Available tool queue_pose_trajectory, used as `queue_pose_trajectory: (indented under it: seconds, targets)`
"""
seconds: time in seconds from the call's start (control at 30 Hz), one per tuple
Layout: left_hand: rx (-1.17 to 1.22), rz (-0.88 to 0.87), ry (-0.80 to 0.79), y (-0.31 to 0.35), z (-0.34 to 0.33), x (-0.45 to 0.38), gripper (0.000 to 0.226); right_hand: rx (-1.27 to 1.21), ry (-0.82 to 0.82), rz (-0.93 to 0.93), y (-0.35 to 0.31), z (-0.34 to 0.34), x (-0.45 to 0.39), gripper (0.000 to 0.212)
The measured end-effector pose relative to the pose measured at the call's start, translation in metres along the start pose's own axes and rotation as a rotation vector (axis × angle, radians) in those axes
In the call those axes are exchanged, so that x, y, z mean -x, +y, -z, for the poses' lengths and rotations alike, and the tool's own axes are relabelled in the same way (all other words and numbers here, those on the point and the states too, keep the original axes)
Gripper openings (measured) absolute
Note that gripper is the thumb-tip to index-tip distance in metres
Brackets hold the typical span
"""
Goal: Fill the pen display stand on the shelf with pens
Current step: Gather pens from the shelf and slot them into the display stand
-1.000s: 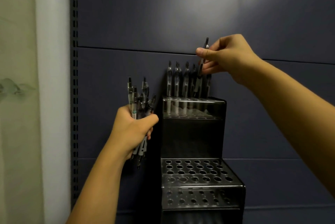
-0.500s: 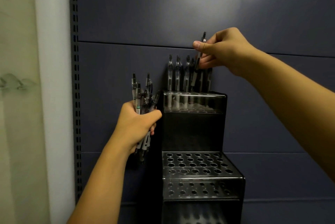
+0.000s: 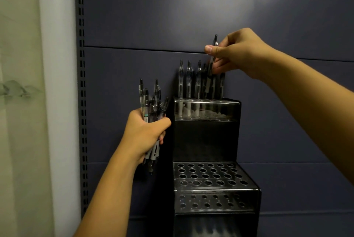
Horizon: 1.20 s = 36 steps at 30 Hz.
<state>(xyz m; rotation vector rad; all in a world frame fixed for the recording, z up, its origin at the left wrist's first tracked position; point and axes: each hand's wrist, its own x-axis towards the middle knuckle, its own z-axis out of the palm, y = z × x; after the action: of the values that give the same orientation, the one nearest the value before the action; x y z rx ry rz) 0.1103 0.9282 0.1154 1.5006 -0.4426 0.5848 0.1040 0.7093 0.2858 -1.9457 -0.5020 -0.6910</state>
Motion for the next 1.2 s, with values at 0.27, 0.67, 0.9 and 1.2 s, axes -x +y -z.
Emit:
queue_pose_trajectory:
  seconds: [0.27, 0.67, 0.9, 1.2]
  targets:
    - [0.014, -0.002, 0.007, -0.001, 0.003, -0.001, 0.021, 0.027, -0.021, 0.005, -0.001, 0.001, 0.005, 0.034]
    - [0.015, 0.005, -0.003, 0.0, 0.002, 0.001, 0.016, 0.193, -0.087, -0.086, 0.01, -0.018, 0.014, 0.036]
    - [0.016, 0.007, -0.015, 0.002, 0.004, 0.003, 0.018, 0.322, -0.091, -0.099, 0.013, -0.021, 0.022, 0.04]
    - [-0.011, 0.013, -0.049, 0.005, 0.007, 0.004, 0.015, 0.279, 0.107, 0.051, -0.015, 0.002, 0.027, 0.044]
